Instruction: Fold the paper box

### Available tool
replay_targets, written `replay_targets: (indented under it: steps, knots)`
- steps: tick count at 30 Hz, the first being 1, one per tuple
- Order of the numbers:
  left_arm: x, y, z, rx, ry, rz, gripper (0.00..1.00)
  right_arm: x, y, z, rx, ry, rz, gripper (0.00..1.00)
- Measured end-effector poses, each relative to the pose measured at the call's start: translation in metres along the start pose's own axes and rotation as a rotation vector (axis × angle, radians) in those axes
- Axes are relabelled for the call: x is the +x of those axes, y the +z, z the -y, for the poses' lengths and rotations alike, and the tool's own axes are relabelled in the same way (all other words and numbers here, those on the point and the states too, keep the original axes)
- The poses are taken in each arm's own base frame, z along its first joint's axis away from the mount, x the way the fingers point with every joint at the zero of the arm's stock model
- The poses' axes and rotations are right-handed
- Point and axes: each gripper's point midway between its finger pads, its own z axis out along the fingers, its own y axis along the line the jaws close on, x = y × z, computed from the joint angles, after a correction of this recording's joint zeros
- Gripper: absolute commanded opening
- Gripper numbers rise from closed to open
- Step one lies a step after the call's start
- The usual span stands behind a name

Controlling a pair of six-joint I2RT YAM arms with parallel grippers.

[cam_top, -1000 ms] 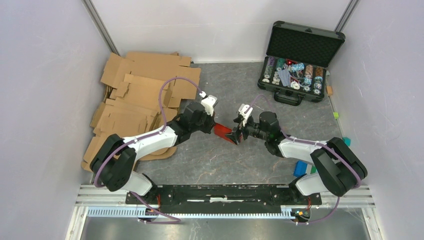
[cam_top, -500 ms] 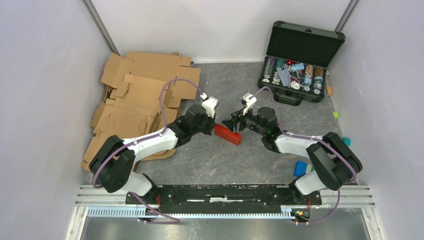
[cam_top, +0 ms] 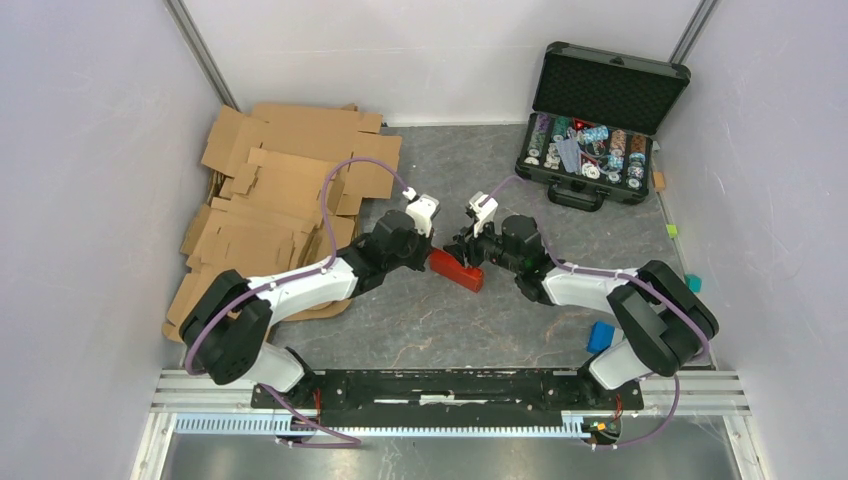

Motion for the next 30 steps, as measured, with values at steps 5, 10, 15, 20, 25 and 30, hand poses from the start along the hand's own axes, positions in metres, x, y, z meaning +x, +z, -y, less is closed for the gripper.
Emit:
replay_targets:
  steps: [5,10,15,20,25,30]
  knots:
    - [-0.001,0.002,0.001,-0.002,0.002,0.006,0.02,0.005,0.001,0.0,0.001,-0.054,-0.016,0.36]
    - [-0.001,0.003,0.002,0.0,0.003,0.006,0.02,0.005,0.0,-0.008,-0.012,-0.137,-0.001,0.36]
    - [-0.001,0.004,0.004,0.004,0.006,0.008,0.02,0.006,-0.002,-0.009,-0.01,-0.178,0.01,0.4]
    - [-0.001,0.005,0.006,0.007,0.008,0.013,0.02,0.006,-0.006,-0.006,0.008,-0.191,0.02,0.42]
    - [-0.001,0.005,0.007,0.009,0.01,0.014,0.02,0.002,-0.012,-0.008,0.01,-0.195,0.022,0.41]
    - [-0.002,0.006,0.009,0.012,0.014,0.019,0.02,-0.008,-0.017,-0.018,-0.019,-0.209,0.044,0.34]
